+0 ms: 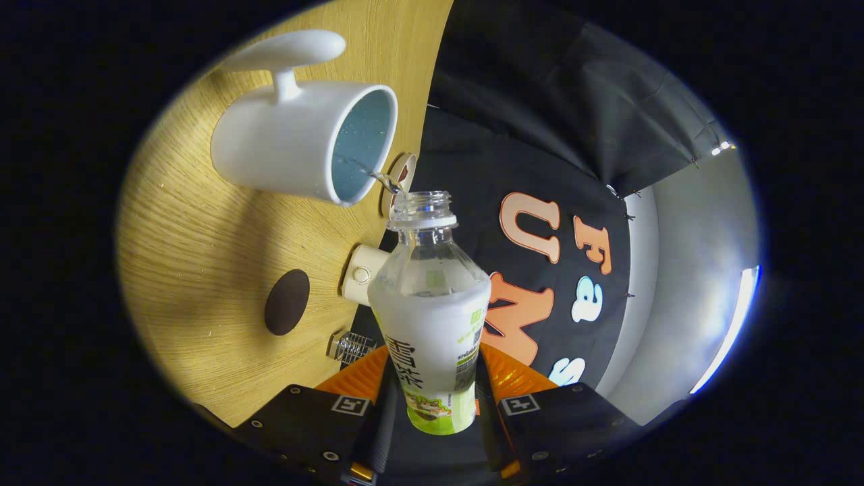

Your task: Take the bottle from table, then pour the juice into the cup, finally place the bottle on the coaster

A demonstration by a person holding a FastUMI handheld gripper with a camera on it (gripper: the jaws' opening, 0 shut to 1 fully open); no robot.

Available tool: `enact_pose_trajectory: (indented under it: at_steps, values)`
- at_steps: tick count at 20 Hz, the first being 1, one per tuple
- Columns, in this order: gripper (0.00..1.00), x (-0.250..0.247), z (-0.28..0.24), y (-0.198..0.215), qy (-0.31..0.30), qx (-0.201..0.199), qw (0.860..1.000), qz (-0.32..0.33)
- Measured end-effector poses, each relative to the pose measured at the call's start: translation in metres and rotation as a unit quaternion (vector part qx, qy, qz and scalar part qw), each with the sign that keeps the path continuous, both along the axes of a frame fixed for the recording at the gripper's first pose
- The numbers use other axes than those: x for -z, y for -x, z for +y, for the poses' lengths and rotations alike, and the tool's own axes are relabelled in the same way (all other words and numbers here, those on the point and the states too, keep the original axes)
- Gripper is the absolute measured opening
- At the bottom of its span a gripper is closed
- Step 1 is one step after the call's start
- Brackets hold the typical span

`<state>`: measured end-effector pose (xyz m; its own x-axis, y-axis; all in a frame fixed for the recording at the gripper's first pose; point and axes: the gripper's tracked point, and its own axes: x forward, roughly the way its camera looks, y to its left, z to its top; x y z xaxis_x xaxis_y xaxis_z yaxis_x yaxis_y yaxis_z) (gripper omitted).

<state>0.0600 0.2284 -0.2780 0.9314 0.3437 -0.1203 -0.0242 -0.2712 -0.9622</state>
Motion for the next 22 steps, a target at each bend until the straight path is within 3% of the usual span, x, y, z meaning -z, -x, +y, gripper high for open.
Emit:
enact_pose_trajectory:
  at_steps: [22]
  values:
    - [0.56,-0.017,0.019,-0.001,0.04,-0.04,0.998,-0.04]
